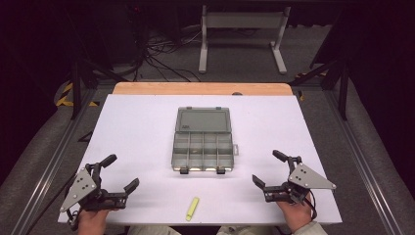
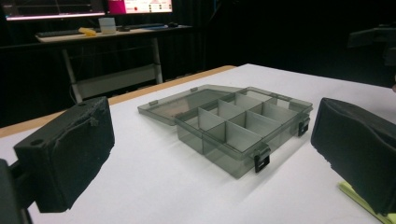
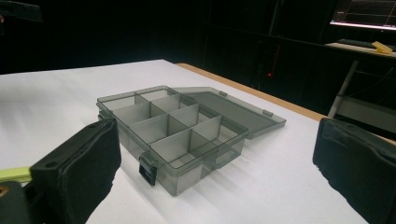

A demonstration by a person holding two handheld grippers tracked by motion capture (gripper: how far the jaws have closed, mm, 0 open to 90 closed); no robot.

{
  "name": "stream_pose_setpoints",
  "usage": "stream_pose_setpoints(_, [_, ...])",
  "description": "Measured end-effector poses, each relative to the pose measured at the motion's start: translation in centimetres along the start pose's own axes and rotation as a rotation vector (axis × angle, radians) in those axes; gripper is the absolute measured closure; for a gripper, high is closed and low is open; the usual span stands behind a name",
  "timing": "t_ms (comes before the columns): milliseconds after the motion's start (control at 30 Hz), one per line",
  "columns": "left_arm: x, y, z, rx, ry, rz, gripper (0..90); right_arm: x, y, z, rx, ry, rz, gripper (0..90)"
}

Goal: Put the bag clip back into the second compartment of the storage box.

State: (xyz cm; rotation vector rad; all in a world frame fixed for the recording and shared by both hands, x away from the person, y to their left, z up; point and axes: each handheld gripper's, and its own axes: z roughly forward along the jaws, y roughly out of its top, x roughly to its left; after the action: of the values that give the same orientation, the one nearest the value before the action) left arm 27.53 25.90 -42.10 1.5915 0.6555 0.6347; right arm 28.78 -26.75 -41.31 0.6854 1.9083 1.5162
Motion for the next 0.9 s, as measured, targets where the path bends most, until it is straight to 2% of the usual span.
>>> stream_pose_setpoints(300, [-0.1, 0.0, 0.1, -0.003, -0.003, 0.002, 0.1, 0.1, 0.2, 0.0, 0.006, 0.014, -0.007, 2.1])
stream_pose_setpoints(633, [0.0, 0.0, 0.0, 0.002, 0.0, 0.005, 0.1, 0.1, 0.7, 0.4, 0.007, 0.035, 0.016, 1.1])
stream_pose_setpoints(800, [-0.1, 0.0, 0.0, 0.001, 0.0, 0.005, 0.1, 0.3, 1.8, 1.3, 0.007, 0.066, 0.015, 0.3])
stream_pose_setpoints(900, [0.0, 0.0, 0.0, 0.001, -0.002, 0.005, 0.1, 0.3, 2.5, 2.1, 0.002, 0.107, 0.03, 0.3])
